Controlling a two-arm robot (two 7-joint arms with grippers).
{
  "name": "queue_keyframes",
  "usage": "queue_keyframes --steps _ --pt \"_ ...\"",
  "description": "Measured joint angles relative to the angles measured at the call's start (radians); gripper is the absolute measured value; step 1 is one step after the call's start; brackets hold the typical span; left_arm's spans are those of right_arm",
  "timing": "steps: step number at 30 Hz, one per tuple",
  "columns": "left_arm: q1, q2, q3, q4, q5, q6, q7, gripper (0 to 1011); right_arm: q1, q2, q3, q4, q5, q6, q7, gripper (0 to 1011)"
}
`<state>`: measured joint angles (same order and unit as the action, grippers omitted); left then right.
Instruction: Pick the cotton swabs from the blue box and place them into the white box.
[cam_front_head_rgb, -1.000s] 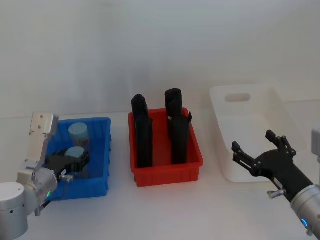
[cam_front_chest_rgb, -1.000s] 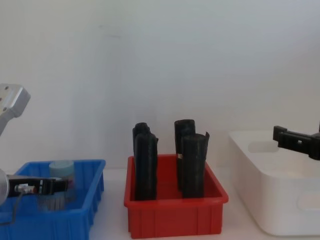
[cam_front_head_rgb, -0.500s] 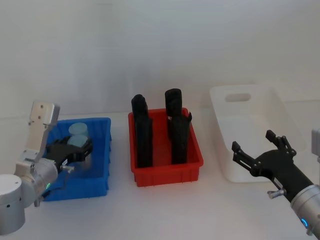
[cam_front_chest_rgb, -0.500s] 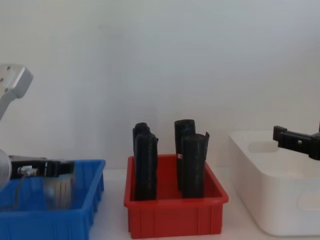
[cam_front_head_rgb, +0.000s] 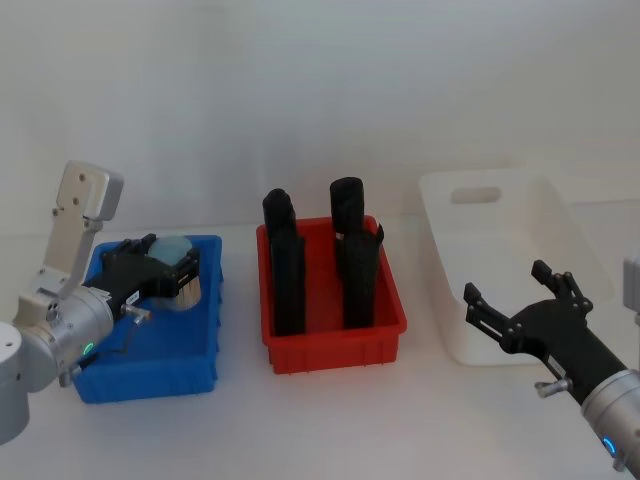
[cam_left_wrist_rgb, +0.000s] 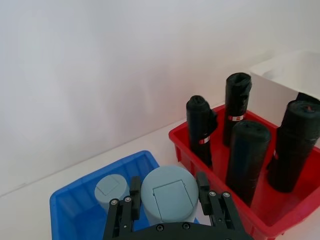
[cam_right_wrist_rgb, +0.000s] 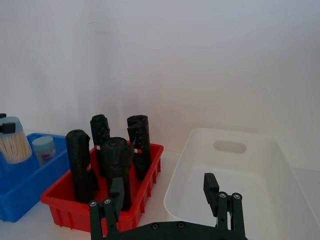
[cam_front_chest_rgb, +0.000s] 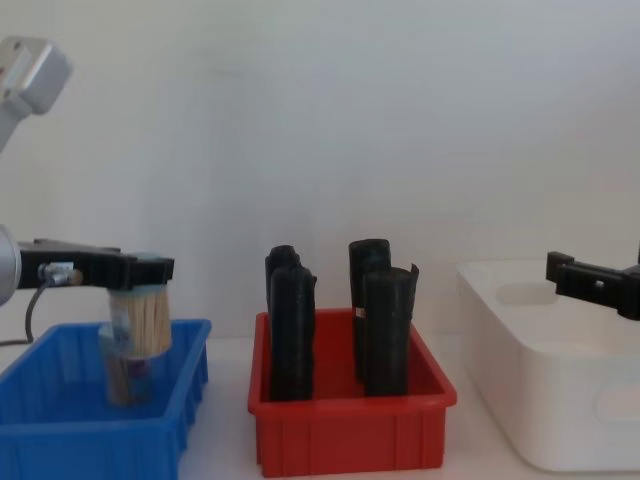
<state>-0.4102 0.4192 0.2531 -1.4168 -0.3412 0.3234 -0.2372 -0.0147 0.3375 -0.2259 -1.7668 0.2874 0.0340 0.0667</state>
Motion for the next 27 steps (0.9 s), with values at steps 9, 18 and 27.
queue_keyframes --steps 9,18,27 --pt "0.001 0.027 -0.009 -0.077 0.006 0.025 -0.105 669 0.000 0.000 0.000 0.000 0.000 0.000 0.000 1002" --pt "-0.013 0.043 -0.009 -0.135 0.013 0.039 -0.230 669 0.000 0.000 0.000 0.000 0.000 0.000 0.000 1002" --pt "-0.039 0.039 0.008 -0.161 0.024 0.043 -0.354 669 0.000 0.000 0.000 0.000 0.000 0.000 0.000 1002"
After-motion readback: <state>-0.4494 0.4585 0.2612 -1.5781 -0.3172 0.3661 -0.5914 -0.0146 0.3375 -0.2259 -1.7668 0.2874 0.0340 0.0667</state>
